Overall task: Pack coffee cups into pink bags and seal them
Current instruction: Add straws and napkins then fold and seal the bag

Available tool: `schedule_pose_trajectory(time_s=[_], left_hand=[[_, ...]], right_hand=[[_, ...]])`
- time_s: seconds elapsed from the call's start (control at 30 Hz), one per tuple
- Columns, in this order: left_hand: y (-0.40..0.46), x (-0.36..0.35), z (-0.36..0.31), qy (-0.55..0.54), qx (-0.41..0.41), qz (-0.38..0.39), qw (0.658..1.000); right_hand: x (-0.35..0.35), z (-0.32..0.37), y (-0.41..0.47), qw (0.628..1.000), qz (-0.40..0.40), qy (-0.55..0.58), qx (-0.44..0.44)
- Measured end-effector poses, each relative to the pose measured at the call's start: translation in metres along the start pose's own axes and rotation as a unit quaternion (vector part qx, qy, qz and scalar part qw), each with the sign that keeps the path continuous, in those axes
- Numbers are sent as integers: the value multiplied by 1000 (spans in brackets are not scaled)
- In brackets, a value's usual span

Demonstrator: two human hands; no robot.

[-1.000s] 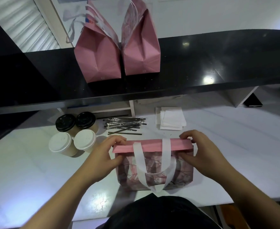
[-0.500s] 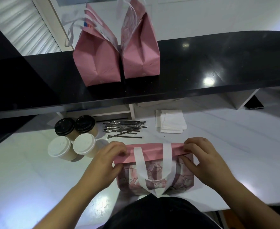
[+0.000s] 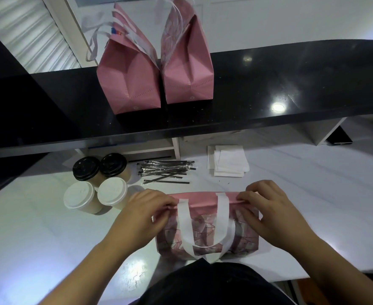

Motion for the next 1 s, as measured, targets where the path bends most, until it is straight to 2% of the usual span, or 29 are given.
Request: schedule_pose_trajectory(time_s=[0.17, 0.27, 0.33, 0.6, 0.7, 0.8, 0.9, 1.0], left_hand=[[8, 1, -14, 64, -4, 10, 998], [12, -2, -16, 26, 49, 2, 998], [13, -2, -16, -1, 56, 8, 998], [28, -6, -28, 48, 28, 60, 997], [42, -12, -35, 78, 27, 120, 989], [54, -17, -48, 128, -8, 154, 980], [58, -26, -54, 150, -23, 151, 977], [57, -34, -56, 157, -35, 116, 980]], right_hand=[[4, 14, 11, 997, 55, -32, 48], [6, 23, 22, 994, 83, -37, 69], [9, 29, 31, 993, 91, -28, 68], [12, 36, 48, 991, 134, -13, 15], [7, 42, 50, 988, 152, -30, 27], [0, 53, 55, 984, 162, -47, 58], [-5, 60, 58, 982, 164, -61, 68], [-4, 58, 57, 982, 160, -64, 73]])
Point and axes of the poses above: each hand's wrist, its own y-axis towards the middle knuckle, its own x-axis out of the back of the hand, z = x × y, the point moved 2 cm from there along y, towards the middle knuckle
